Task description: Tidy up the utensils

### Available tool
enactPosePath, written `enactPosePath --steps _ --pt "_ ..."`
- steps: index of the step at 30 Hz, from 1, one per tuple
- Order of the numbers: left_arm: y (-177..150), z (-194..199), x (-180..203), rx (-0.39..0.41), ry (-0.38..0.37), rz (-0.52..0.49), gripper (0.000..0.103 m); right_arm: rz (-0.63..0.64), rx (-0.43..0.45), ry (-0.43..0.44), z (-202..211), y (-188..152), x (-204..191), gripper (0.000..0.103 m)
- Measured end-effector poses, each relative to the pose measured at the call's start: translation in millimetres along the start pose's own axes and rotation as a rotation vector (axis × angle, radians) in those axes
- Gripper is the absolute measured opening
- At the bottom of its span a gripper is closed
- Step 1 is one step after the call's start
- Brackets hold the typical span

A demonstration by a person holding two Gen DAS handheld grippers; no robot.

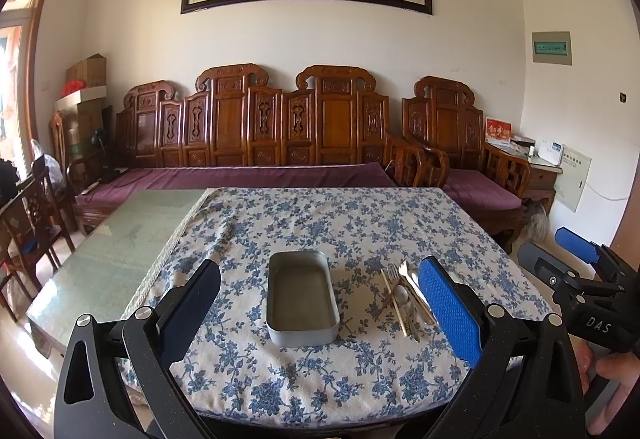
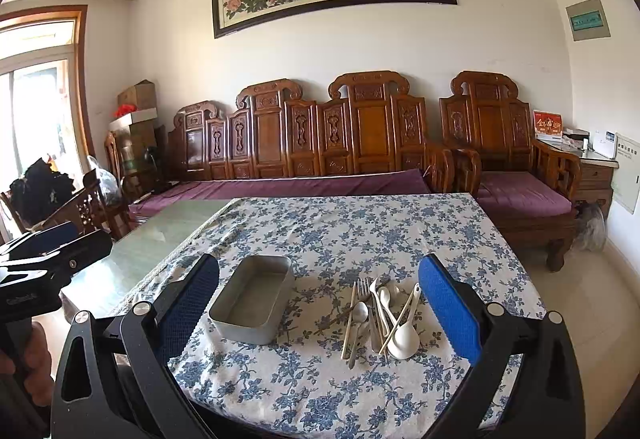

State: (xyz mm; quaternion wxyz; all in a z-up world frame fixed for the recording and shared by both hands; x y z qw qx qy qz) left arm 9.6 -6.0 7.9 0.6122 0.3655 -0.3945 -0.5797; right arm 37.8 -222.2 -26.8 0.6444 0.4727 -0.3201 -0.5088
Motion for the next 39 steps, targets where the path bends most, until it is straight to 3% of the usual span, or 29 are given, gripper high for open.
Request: enactPosePath --steps 31,39 --pt "-3.3 0.4 3.8 0.003 -0.008 -0.001 0.096 -0.001 0.0 0.0 0.7 1.2 -2.0 0.1" --pt "-14.8 -21.1 3.2 -0.056 -0.021 -0.011 0.096 -0.005 -0.025 -0.006 -5.5 -2.0 3.4 0.1"
Point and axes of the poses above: each gripper's, at about its wrist camera, not at the fingertips, and z roughly against the way its jaws point, x to its right, y to its top, the point moved 2 cm from there along -z, roughly the way its jaws point, and after that the axes turned 3 degrees about z, right-handed, at the moved point
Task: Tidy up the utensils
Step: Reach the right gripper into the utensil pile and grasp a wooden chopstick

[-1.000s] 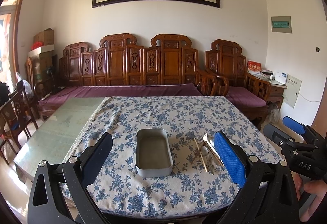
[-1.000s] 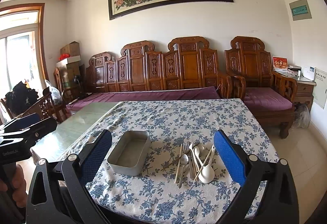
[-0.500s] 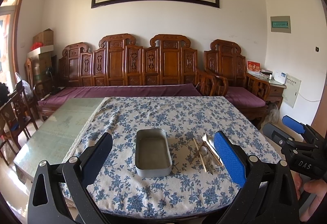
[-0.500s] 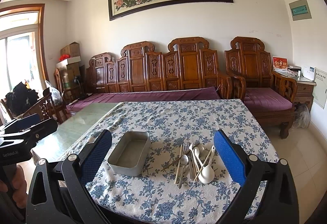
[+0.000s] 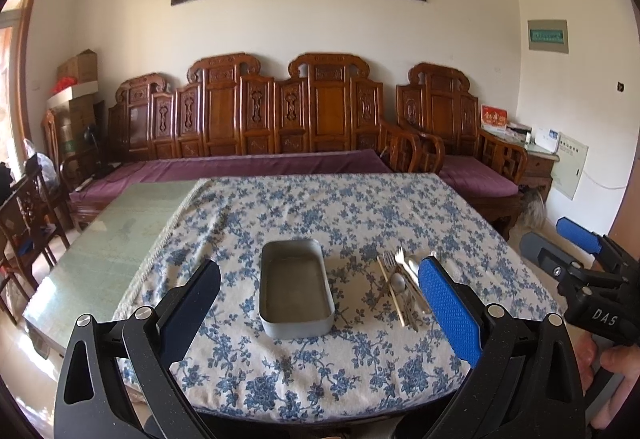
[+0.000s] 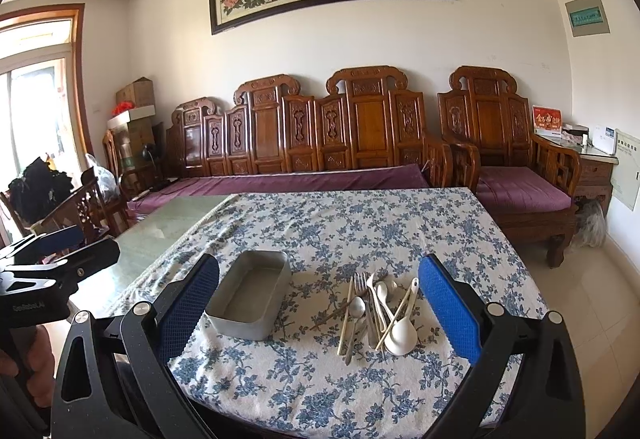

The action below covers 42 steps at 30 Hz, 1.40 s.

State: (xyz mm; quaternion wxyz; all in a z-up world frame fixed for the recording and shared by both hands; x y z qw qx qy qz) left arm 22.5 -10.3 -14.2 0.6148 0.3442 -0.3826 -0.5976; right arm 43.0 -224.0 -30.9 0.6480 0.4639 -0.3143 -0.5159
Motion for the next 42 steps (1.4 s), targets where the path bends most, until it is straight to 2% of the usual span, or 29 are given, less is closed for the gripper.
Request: enactPosePath --steps 5,17,22,28,36,42 --pt "-11.3 -26.2 -0.3 -0.06 -0.014 -0.006 0.096 -0.001 -0.029 -0.023 -16.3 -10.9 13.5 0.1" --pt "-21.4 -95.4 11.5 -0.162 -0.076 -0.06 0.096 -0.03 -0.13 -0.068 -76.2 -35.9 64.1 0.082" --pt "-23.8 -131.6 22.5 -0.203 -0.127 -0.094 0.096 -0.047 -0.187 -0.082 -107.5 -44.7 88.0 0.067" --pt "-30.2 -167.7 36.1 -0.245 -0.16 -0.124 0.095 -0.06 -0.278 -0.099 -155.9 -63.7 115.1 0.055" --pt "-48.4 -198.4 44.5 -0.314 -0.183 -0.141 0.076 -0.077 -0.403 -0.053 -231.0 -88.1 135.4 0.041" --pt "-57.0 -214.4 45.3 -0.357 -0.176 -0.135 0.072 -0.076 -0.469 0.001 -264.1 -112.8 126.1 0.036"
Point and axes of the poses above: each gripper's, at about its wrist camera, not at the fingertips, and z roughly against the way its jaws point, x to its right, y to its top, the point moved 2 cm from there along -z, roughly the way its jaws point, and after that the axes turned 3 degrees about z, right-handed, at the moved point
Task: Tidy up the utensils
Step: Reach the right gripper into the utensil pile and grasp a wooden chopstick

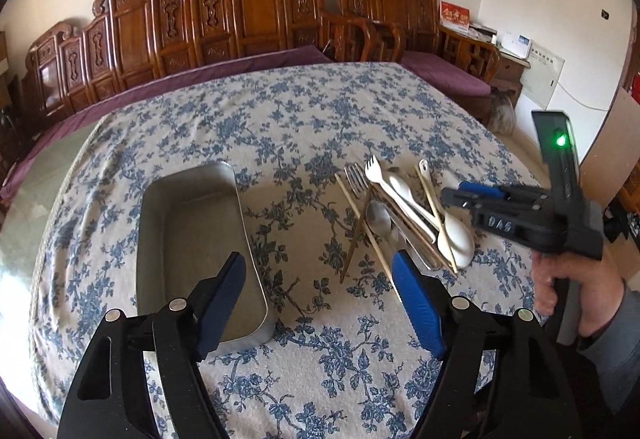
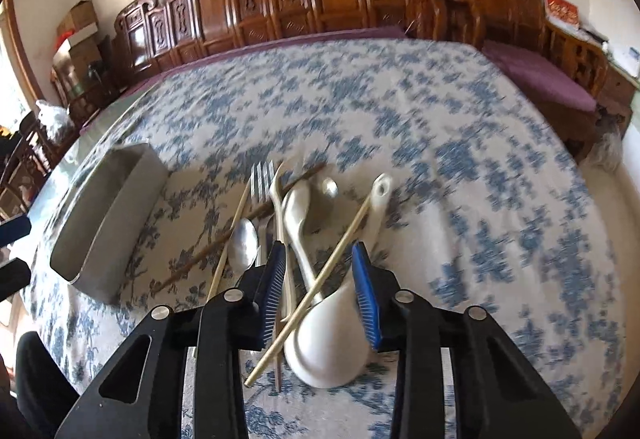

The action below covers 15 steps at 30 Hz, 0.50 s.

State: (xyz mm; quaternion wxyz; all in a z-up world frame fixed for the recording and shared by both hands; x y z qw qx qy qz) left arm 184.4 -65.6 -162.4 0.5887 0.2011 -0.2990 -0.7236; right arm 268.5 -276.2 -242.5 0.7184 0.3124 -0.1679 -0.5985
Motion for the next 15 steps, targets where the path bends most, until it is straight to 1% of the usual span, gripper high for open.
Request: enactPosePath --steps 2,6,8,12,15 --pt "-1.4 -3.4 -0.7 -0.005 0.0 0.007 0.07 0.013 -0.019 0.008 -7.0 -3.7 -5.6 0.034" --pt "-4.6 -7.5 1.7 -0.018 0.0 0.009 0.068 0.033 -0.052 -0.025 -19.5 -8.9 -7.7 0.031" --pt "-5.3 -8.4 4.4 -0.021 0.0 0.004 0.068 0.041 -0.068 -0.022 -23.4 -13.8 -7.0 0.027" --pt "-5.6 -10.5 9.0 -0.026 0.004 -0.01 0.068 0.048 -0.092 -0.041 -26.2 -19.4 -1.1 0.016" --pt "-4.7 -14.5 12.1 -0.034 0.006 -0.018 0.068 0.015 -0.098 -0.035 -25.1 -21.4 9.2 0.013"
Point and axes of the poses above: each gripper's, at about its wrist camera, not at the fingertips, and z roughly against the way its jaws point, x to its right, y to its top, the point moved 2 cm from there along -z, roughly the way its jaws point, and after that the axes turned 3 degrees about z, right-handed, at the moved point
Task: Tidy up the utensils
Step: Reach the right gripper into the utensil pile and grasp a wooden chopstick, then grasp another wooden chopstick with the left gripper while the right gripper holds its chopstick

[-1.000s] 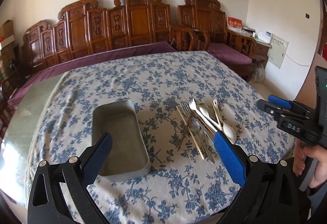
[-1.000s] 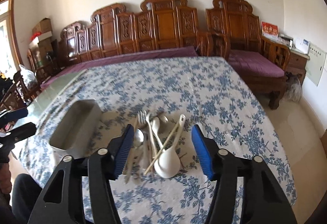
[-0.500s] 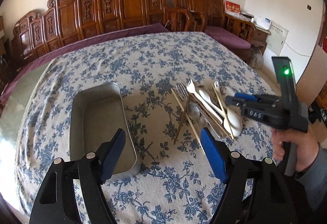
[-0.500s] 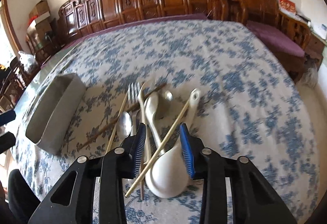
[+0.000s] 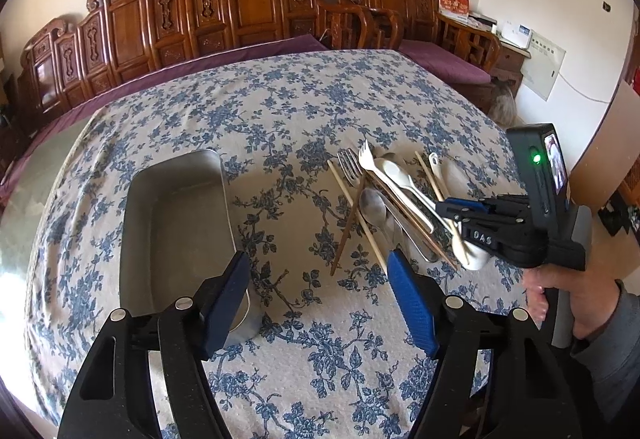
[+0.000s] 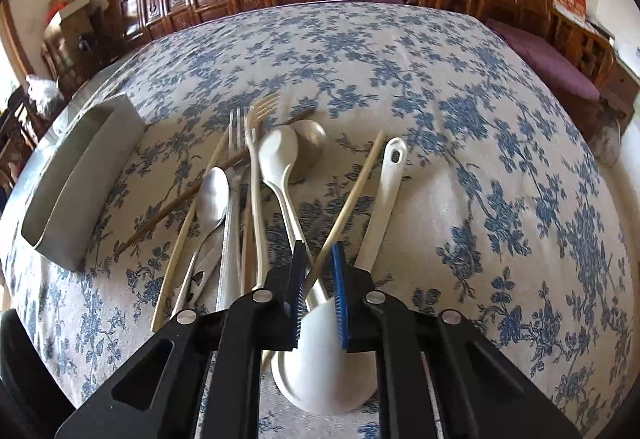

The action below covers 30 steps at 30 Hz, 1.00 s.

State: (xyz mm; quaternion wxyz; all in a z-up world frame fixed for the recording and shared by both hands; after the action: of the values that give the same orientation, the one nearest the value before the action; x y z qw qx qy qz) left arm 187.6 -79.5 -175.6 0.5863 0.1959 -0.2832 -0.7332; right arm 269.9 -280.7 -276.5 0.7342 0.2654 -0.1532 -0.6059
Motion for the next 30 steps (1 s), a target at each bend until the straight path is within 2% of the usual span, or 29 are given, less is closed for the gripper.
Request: enactPosePath --steps 4,10,15,23,30 --pt "1.4 -9.8 3.0 -0.018 0.005 -0.012 0.065 -0.02 0.011 0.01 3.1 0.5 8.0 0.006" --pt "7.4 -32.8 9.0 -0.05 0.011 -0.031 0.06 -0.054 0.057 0.035 14.7 5.3 18.6 0.006" --pt "15.7 -59.0 14.7 -0.086 0.002 -0.057 0.051 -0.083 0.111 0.057 24.4 13.8 26.0 0.006" --pt "27.0 -111.3 20.5 -0.176 -0.063 -0.057 0.036 -0.109 0.123 0.073 21.0 21.5 36.2 0.006" --pt "21.9 -139.5 22.4 -0.243 -0.048 -0.074 0.021 -0.107 0.133 0.088 20.7 24.8 34.0 0.006"
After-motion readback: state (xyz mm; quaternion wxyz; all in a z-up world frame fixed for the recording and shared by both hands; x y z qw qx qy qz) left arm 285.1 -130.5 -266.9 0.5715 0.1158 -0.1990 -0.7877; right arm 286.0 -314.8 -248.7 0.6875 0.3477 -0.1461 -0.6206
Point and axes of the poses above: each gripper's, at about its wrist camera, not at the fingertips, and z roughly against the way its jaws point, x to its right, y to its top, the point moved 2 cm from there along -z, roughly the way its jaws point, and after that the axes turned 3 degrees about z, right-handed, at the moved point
